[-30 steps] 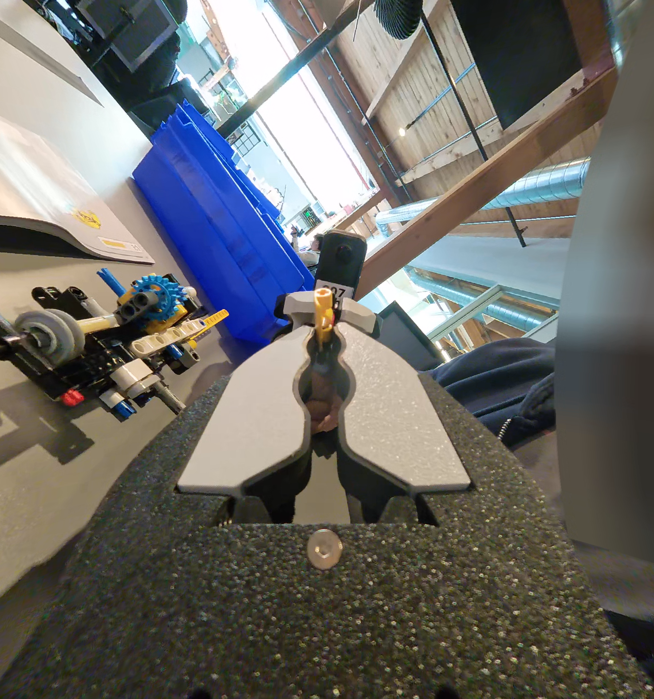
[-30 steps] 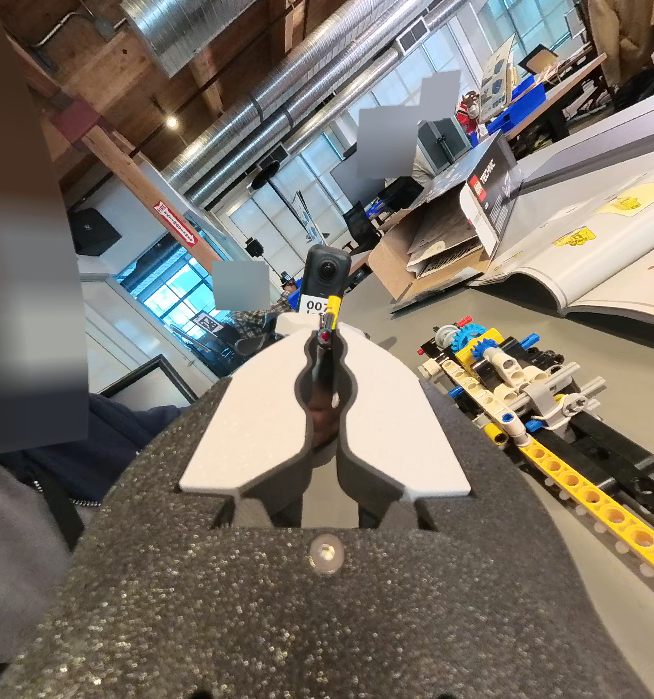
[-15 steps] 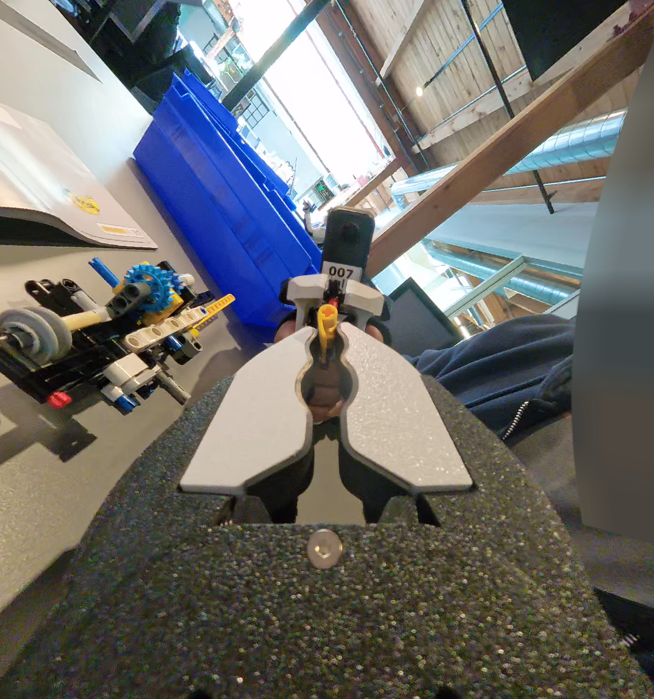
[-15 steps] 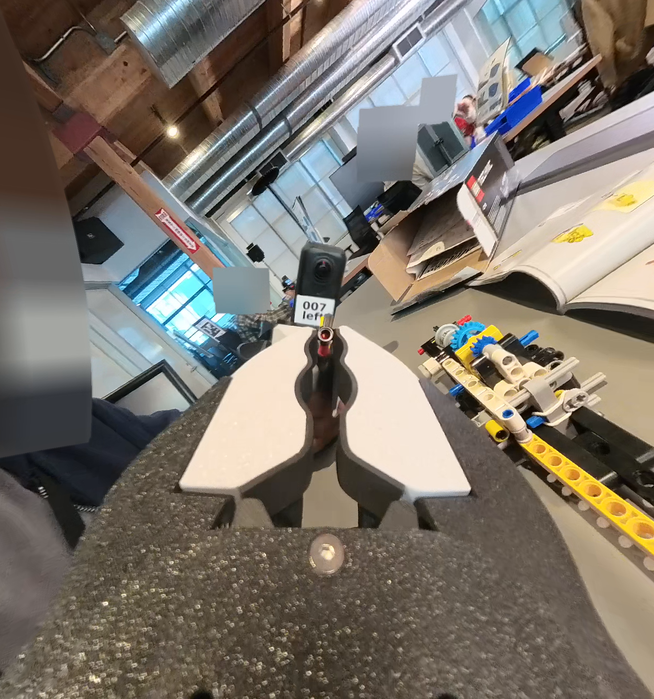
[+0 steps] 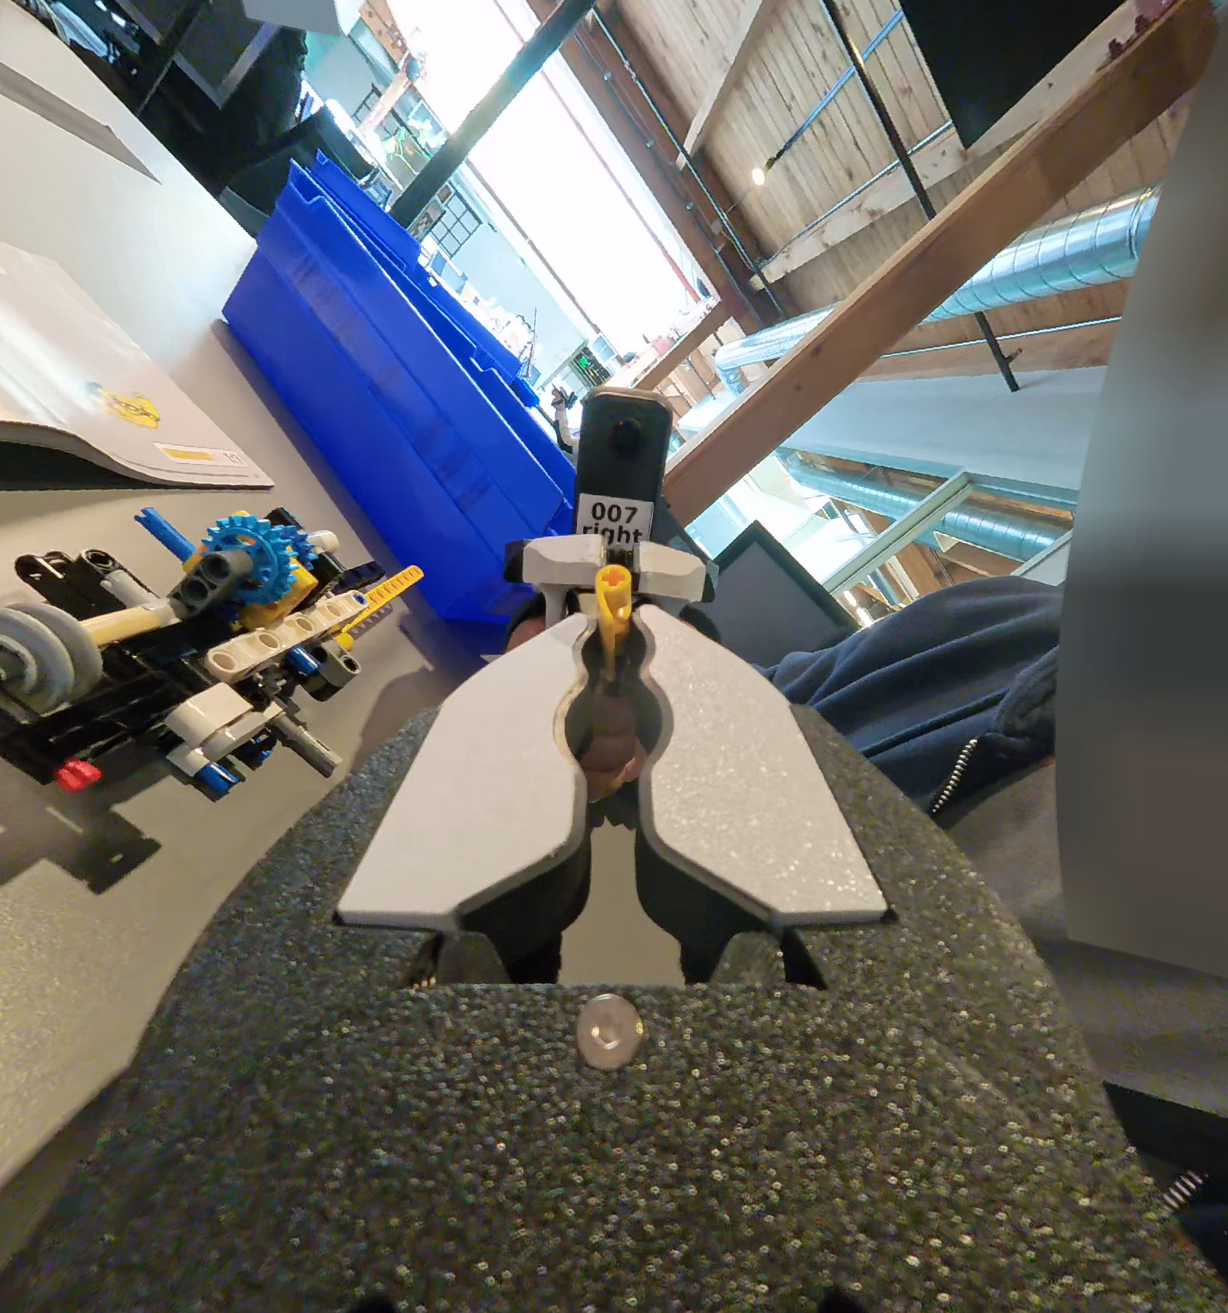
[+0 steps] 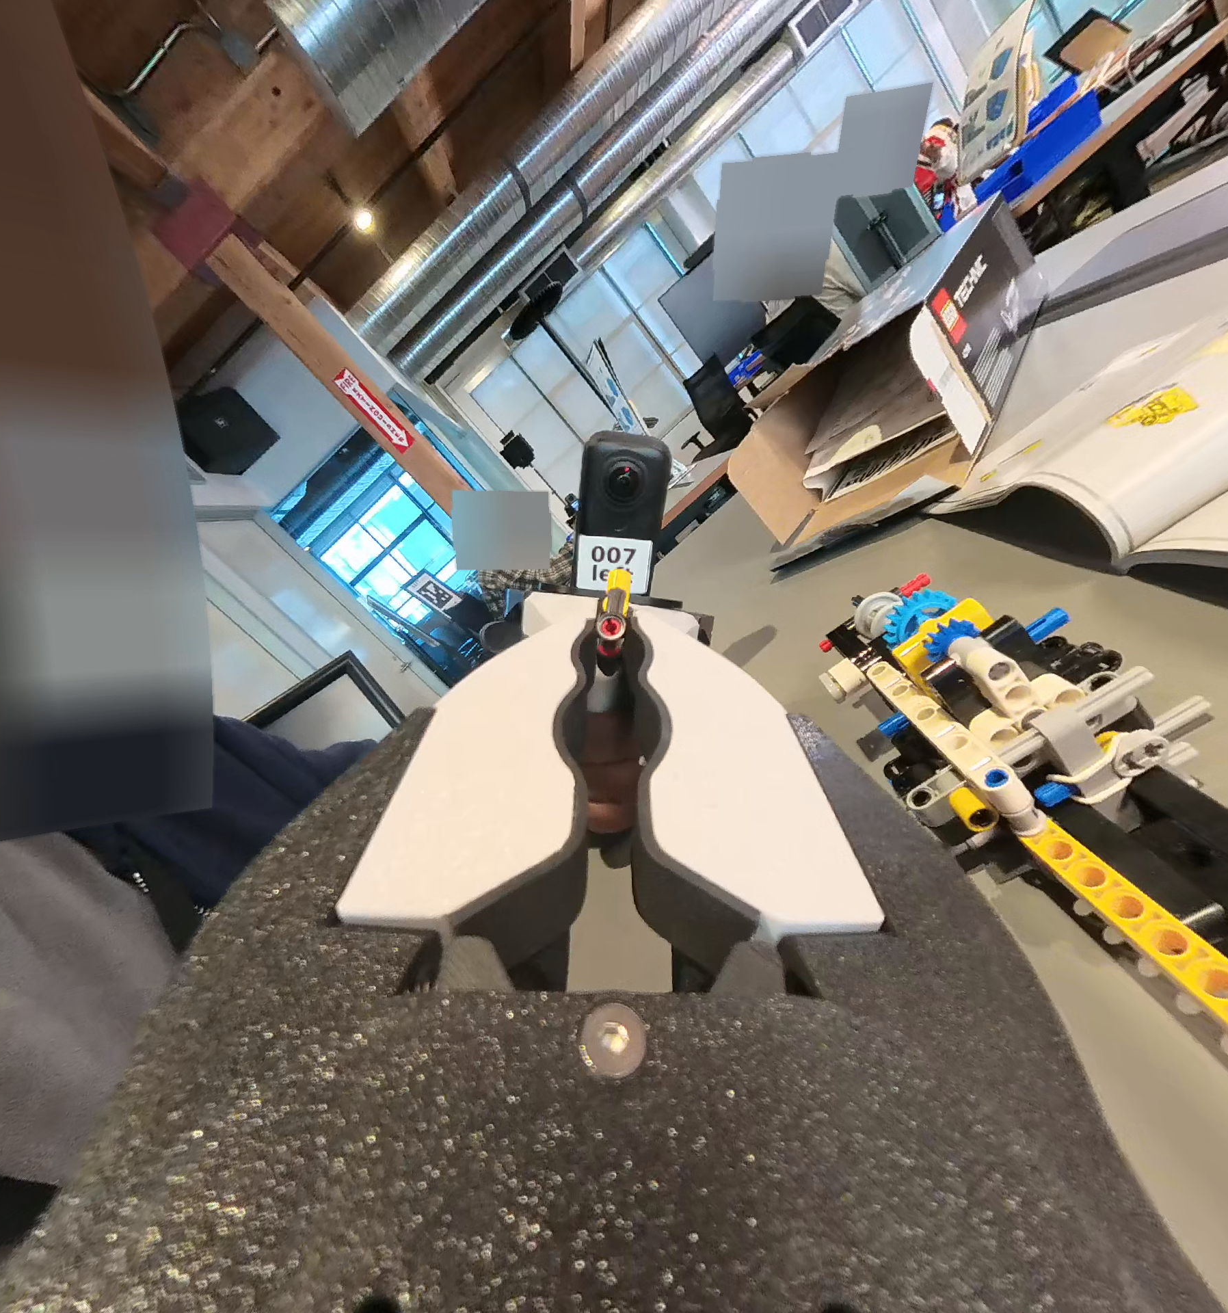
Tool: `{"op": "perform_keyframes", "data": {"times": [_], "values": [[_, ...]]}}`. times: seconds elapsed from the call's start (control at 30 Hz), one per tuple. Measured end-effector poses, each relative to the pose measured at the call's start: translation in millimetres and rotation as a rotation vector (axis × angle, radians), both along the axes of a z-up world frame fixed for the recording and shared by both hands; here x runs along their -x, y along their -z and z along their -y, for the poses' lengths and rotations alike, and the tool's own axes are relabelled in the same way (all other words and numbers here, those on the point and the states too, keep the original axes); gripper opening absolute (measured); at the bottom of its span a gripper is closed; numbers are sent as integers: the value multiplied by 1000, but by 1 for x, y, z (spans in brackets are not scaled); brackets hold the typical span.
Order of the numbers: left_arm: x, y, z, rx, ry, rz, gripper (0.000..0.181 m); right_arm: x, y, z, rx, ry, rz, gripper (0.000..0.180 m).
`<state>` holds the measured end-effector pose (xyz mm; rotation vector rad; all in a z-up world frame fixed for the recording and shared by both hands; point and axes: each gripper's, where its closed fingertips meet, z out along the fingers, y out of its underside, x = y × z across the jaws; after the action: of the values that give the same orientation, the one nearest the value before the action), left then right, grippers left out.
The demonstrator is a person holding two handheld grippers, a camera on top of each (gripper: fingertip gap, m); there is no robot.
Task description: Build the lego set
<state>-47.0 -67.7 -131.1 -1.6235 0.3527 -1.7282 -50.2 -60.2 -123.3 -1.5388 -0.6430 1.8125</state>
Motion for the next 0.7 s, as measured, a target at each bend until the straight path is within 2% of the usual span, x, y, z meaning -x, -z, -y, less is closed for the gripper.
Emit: {"op": "perform_keyframes", "data": {"times": [0.5,0.7], "values": [[5,0,-3,-24,-19,-18,7,-5,2,0,-120,22,92,9],[6,3,0,-83,-10,-92,7,-8,4,3,-208,-19,164,13]]}}
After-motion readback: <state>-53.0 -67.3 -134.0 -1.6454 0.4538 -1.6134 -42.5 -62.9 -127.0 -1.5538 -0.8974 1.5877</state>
